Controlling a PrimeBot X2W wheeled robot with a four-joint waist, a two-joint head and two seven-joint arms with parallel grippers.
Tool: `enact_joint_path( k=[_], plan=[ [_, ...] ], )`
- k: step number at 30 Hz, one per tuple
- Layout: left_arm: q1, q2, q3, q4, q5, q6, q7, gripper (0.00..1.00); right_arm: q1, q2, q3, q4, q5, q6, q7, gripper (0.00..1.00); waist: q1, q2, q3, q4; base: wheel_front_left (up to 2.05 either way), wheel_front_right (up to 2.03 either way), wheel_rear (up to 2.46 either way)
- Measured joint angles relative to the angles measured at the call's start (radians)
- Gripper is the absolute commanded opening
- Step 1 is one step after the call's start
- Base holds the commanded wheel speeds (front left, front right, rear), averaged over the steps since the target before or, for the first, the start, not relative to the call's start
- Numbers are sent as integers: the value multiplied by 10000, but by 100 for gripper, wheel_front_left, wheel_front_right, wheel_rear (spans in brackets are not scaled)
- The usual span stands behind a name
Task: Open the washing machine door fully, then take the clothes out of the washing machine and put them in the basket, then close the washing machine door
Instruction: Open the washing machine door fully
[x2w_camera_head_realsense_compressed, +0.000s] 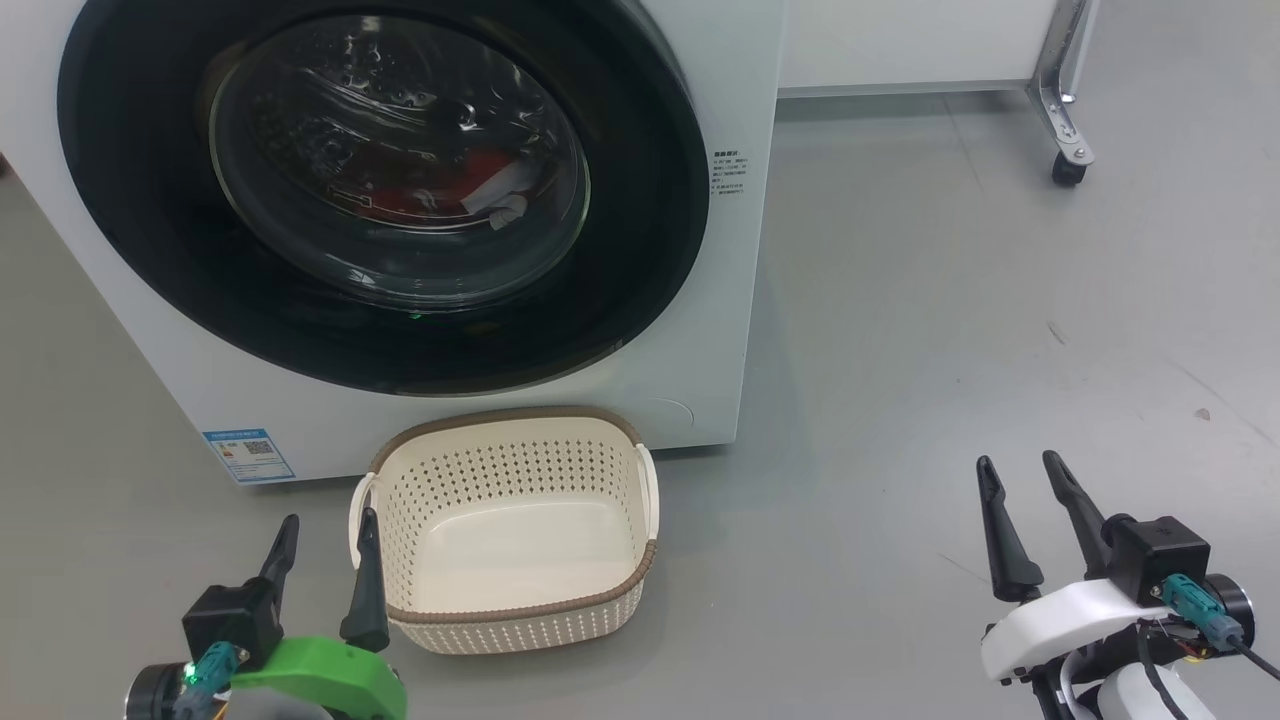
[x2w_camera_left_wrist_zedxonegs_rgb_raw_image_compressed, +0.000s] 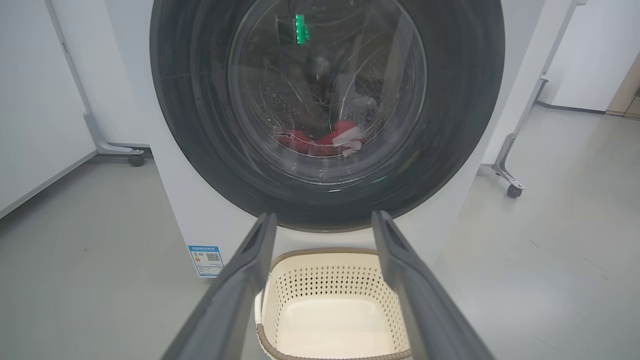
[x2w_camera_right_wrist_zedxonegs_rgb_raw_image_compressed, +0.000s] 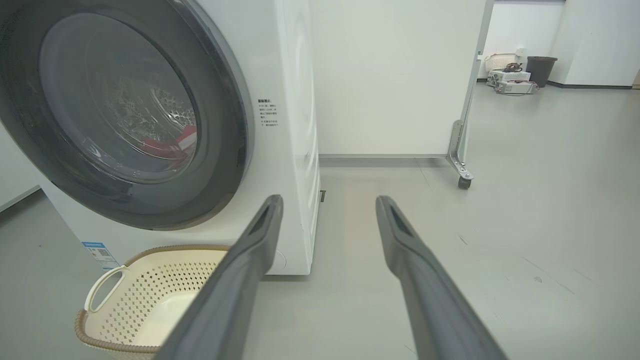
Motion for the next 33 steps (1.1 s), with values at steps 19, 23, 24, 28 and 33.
enact_joint_path(
  k=[19, 23, 24, 28, 33],
  plan=[
    [-37, -52, 52, 46, 98, 0, -2, 100, 13, 460, -500, 6, 1285, 426, -2, 0, 0, 0, 93, 52, 0, 0, 0],
    [-56, -56, 33, 6, 188, 0, 0, 100, 12, 761, -951, -79, 2263, 711, 8, 0, 0, 0, 214, 82, 0, 0, 0],
    [-74, -56, 35, -10, 228, 0, -2, 100, 8, 817, -1060, -100, 2502, 777, 17, 0, 0, 0, 260, 94, 0, 0, 0],
    [-237, -65, 38, -81, 360, 2, -2, 100, -38, 1267, -1536, -125, 3816, 1212, 251, 0, 0, 0, 452, 143, 0, 0, 0],
    [-347, -115, 38, -196, 454, 2, -2, 100, -367, 1622, -2188, -92, 5958, 1661, 901, 0, 0, 0, 743, 201, 0, 0, 0]
  ],
)
